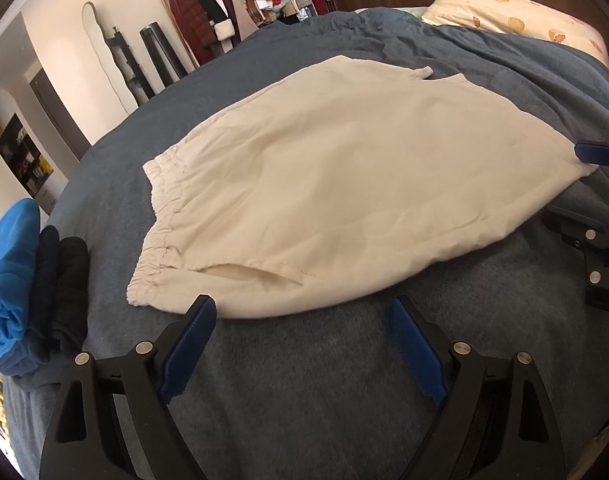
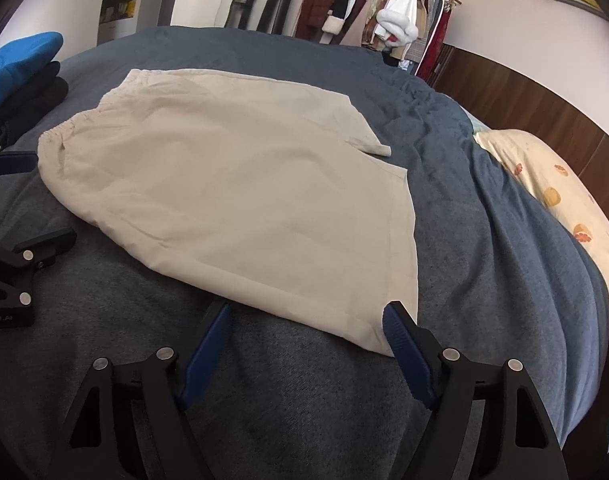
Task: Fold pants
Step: 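Move both tools toward the shorts, left to the waistband, right to the leg hem, then grasp the waistband with the left tool while the right tool grasps the leg hem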
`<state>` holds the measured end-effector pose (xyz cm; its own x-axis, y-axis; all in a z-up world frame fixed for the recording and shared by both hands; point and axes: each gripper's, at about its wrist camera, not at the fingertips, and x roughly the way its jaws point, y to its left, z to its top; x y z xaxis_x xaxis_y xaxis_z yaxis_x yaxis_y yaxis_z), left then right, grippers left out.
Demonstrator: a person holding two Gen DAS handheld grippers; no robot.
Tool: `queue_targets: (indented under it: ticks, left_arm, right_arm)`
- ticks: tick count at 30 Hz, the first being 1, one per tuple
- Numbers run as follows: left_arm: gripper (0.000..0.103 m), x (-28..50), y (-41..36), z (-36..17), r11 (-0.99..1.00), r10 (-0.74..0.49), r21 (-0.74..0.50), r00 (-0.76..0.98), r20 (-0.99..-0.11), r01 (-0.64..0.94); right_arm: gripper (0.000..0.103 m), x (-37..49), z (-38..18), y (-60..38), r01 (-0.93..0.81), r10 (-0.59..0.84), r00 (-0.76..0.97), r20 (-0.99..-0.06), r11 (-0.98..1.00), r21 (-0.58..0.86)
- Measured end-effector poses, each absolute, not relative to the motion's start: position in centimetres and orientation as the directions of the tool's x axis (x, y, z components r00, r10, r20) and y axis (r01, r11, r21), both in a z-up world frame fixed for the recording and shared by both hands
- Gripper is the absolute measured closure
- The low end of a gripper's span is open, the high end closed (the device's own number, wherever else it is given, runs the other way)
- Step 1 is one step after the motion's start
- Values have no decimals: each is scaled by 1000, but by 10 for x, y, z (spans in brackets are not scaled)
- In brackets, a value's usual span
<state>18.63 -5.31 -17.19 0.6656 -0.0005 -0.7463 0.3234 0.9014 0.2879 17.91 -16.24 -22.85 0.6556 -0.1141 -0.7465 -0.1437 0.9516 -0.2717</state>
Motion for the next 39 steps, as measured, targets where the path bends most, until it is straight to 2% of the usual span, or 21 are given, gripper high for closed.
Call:
queue_targets:
  ticks: [5, 11, 18, 20, 25, 28, 34, 39]
  left_arm:
    - [19, 192, -55, -172, 893, 3, 302, 667, -745, 333]
    - [29, 202, -58, -166, 881, 1, 286, 604, -797, 376]
    - [38, 211, -63, -166, 851, 3, 290, 549, -836, 437]
    - [46, 211, -66, -168, 840, 0, 290, 534, -845, 459]
    - [68, 211, -74, -168, 824, 14, 307, 525, -851, 475]
    - [80, 214, -74, -166, 823, 29, 314, 518, -855, 473]
    - [92, 224, -63, -150, 847, -12, 252, 489, -872, 469]
    - [95, 233, -60, -127, 842, -47, 222, 477, -877, 491]
  right_arm:
    - [31, 184, -231, -162, -151, -136, 645, -752, 942, -300]
    - [42, 190, -224, -165, -179, -139, 581, -802, 939, -293]
    - [51, 203, -213, -179, -182, -106, 476, -873, 959, -215]
    - [57, 206, -214, -179, -193, -109, 461, -881, 957, -219]
    - [87, 203, -214, -173, -260, -97, 463, -881, 935, -239]
    - [94, 202, -208, -172, -271, -92, 460, -883, 933, -238]
    - [100, 206, -187, -166, -268, -127, 449, -884, 925, -269]
    - [101, 212, -153, -160, -238, -184, 464, -866, 917, -322]
